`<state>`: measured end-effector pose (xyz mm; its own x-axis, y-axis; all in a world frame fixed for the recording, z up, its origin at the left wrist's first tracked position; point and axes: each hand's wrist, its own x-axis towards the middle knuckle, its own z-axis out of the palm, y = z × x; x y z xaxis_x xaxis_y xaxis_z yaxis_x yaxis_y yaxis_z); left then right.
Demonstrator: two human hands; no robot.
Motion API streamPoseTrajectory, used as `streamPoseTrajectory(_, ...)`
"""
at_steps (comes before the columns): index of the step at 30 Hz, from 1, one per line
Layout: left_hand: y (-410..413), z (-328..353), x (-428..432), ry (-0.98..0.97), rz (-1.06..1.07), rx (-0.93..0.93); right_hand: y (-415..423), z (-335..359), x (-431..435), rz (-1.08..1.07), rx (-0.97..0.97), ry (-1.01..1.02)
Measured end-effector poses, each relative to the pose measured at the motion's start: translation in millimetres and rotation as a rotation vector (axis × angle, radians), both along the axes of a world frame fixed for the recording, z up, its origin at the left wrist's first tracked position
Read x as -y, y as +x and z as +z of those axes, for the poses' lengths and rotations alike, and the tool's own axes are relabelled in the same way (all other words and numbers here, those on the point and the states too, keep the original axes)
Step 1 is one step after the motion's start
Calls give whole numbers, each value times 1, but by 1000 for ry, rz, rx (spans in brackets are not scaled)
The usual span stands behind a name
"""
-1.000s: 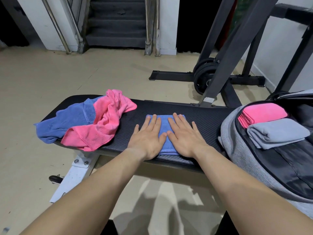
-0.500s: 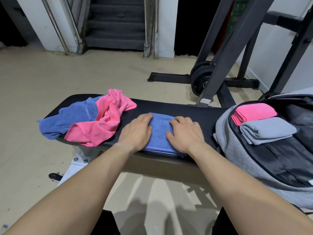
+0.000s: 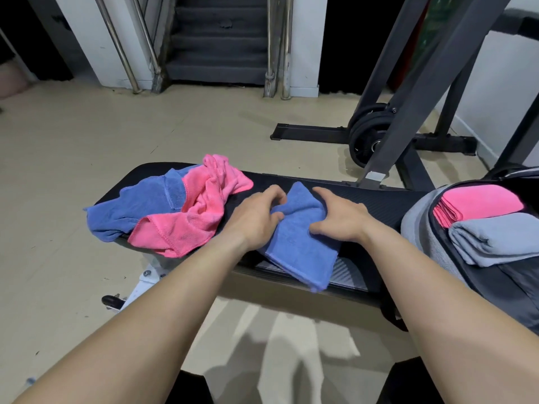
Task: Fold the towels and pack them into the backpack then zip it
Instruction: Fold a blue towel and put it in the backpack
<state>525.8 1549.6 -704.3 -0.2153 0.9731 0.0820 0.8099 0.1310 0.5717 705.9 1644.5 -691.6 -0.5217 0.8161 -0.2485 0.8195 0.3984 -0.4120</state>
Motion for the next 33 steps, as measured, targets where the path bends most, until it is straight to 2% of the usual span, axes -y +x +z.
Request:
streamPoseTrajectory(4, -27, -5, -9, 28, -129, 49, 5, 9, 2, 30, -17, -260)
streamPoseTrajectory(8, -26, -2, -13, -9, -165, 170, 5, 4, -2, -61, -210, -280)
streamPoseTrajectory(11, -16, 1, -18, 3, -178, 164, 7, -3, -6, -96, -299, -310)
streamPoseTrajectory(15, -8, 8, -15, 4, -37, 76, 9, -3, -9, -65, -257, -317)
streamPoseTrajectory(20, -17, 9, -3, -248, 104, 53, 10, -6, -12, -138, -206, -232)
streamPoseTrajectory(23, -21, 10, 1, -275, 156, 73, 11, 1, -12, -176, -238, -257)
streamPoseTrajectory(26, -20, 7, 2, -198, 202, 156, 11, 7, -10, -226, -321, -320)
streamPoseTrajectory(33, -12, 9, 4, -58, 258, 506, 13, 11, -2, -261, -442, -389)
